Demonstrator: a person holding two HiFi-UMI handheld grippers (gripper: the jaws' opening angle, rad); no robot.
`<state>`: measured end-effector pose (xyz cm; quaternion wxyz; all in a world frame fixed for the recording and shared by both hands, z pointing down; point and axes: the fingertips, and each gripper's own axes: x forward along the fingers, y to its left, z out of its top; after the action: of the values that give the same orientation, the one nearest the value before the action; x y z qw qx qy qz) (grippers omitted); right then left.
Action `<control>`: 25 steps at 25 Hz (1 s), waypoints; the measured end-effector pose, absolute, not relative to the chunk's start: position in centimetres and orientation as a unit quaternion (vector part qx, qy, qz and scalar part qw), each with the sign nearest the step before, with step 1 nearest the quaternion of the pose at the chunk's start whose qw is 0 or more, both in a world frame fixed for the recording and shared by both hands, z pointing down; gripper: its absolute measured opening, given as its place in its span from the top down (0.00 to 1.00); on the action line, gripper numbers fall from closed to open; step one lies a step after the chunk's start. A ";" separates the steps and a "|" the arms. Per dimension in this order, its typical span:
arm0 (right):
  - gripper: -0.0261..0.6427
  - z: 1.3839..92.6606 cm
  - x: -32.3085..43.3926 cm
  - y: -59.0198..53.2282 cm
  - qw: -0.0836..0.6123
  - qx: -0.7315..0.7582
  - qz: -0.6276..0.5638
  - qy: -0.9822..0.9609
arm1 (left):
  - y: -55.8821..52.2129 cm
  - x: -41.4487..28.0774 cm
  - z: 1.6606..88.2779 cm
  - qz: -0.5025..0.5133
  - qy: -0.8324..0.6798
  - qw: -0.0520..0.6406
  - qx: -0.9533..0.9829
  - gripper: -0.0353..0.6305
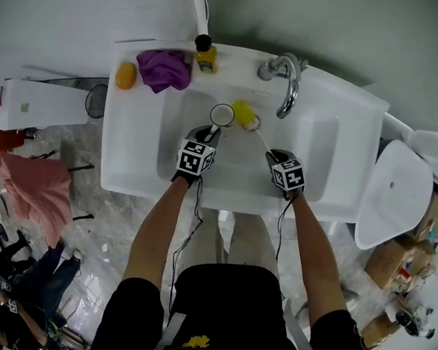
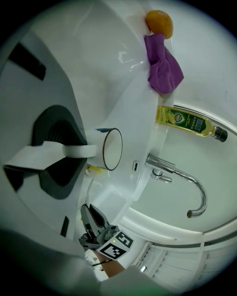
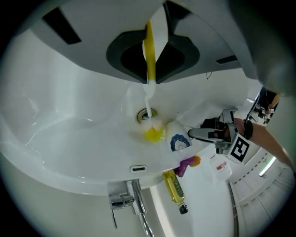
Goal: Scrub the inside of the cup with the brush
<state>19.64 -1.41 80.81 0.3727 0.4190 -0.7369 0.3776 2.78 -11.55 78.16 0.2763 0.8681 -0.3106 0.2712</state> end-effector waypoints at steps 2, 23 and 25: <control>0.84 81.4 19.7 -1.4 0.394 0.416 0.372 -0.730 | -11.2 2.9 78.5 0.270 -0.304 0.279 0.870 0.83; 0.61 78.8 22.4 3.0 0.401 0.433 0.480 -0.649 | -7.8 -0.9 73.7 0.299 -0.293 0.367 0.830 0.71; 0.66 76.1 22.4 2.9 0.353 0.455 0.489 -0.655 | -8.1 -2.2 70.7 0.266 -0.323 0.360 0.834 0.74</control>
<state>22.41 2.89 76.12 0.3531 0.4547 -0.6552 0.4892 -2.19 -8.15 70.70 0.3599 0.8339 -0.3227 0.2665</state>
